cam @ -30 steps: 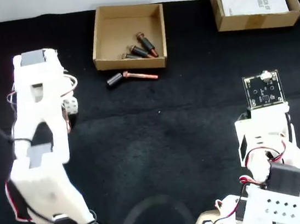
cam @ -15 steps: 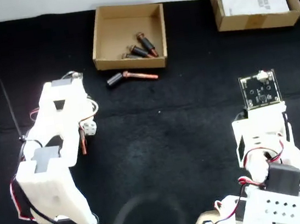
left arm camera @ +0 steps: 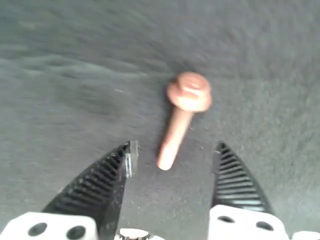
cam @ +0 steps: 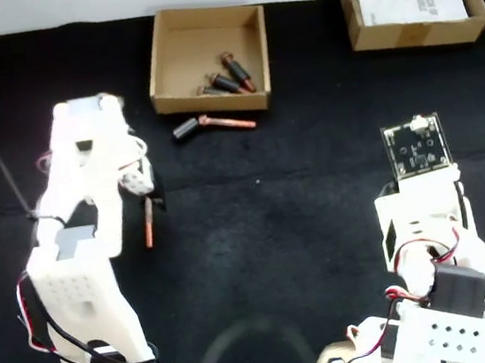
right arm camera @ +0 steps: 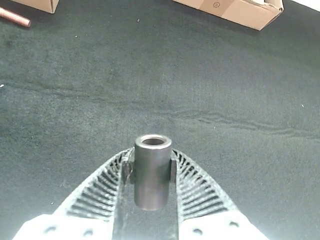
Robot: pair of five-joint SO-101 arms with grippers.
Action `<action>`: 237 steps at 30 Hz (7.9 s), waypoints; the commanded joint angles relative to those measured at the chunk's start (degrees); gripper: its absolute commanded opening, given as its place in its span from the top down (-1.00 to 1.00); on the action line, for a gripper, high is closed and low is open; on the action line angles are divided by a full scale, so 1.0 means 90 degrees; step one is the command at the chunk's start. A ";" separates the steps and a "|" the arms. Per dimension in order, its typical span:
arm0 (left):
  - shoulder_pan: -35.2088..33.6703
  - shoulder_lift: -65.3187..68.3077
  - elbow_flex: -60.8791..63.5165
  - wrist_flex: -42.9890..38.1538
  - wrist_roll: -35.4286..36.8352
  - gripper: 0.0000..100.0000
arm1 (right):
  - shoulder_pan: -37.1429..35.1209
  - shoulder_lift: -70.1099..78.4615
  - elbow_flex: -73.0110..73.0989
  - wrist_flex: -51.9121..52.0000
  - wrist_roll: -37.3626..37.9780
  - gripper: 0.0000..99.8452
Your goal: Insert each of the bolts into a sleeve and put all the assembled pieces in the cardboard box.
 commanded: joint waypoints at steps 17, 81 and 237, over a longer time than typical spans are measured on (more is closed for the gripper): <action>0.0132 -0.0024 0.0757 -0.1719 -0.0068 0.47 | -0.0044 -0.0083 -0.0063 -0.0132 0.0029 0.99; 0.0991 -0.7214 -0.0288 0.1026 0.0049 0.98 | -0.5729 -0.1519 0.3072 -0.6012 -0.3790 0.99; -0.1597 -1.4999 1.0379 -0.2940 0.0449 0.55 | -0.4254 0.5827 -0.4830 -0.3199 -0.3263 0.99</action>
